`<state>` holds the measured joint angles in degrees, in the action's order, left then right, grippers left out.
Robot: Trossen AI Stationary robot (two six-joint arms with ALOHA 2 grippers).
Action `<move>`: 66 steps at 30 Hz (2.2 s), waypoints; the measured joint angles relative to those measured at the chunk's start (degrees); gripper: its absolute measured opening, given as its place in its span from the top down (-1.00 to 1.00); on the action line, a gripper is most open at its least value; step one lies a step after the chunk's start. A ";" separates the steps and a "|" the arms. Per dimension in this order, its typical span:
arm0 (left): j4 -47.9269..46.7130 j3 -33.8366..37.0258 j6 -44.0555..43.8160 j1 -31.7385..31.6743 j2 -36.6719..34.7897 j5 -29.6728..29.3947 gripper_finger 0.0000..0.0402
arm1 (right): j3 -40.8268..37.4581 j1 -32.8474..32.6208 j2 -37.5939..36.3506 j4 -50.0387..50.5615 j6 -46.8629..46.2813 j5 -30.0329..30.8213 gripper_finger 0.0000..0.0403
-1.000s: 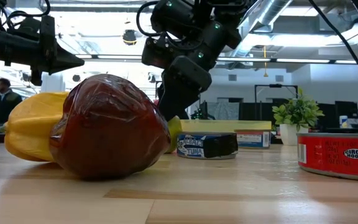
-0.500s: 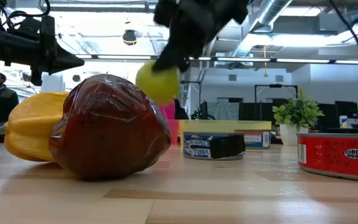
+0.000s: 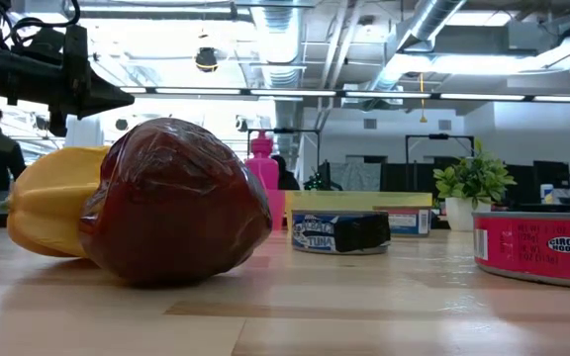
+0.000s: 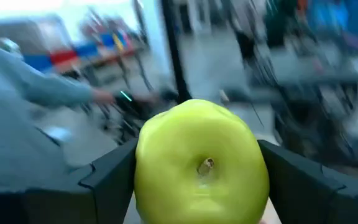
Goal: Pick & Place Food Item
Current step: Put the green apple into the transparent bin
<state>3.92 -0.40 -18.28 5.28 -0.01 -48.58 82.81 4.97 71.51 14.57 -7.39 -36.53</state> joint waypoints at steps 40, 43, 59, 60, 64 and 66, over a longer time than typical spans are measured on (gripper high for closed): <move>-0.07 0.00 0.00 0.00 0.00 0.00 1.00 | 0.07 -14.65 -18.40 20.68 -18.96 7.66 -0.50; -0.07 0.00 0.00 0.00 0.00 0.00 1.00 | -0.06 -21.11 -15.25 33.54 -26.42 16.53 -0.50; -0.07 0.00 0.00 0.00 0.00 0.00 1.00 | -18.32 -59.52 1.73 41.13 -87.23 38.90 -0.50; -0.07 0.00 0.00 0.00 0.00 0.00 1.00 | -19.25 -60.70 3.22 41.07 -89.37 38.90 -0.50; -0.07 0.00 0.00 0.00 0.00 0.01 1.00 | -21.96 -62.83 7.78 40.83 -96.05 38.97 -0.50; -0.07 0.00 0.00 0.00 0.00 0.00 1.00 | -22.32 -62.76 10.00 40.50 -97.44 38.98 -0.50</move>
<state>3.86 -0.40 -18.28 5.28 -0.01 -48.58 60.49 -57.79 81.51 55.07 -104.84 2.46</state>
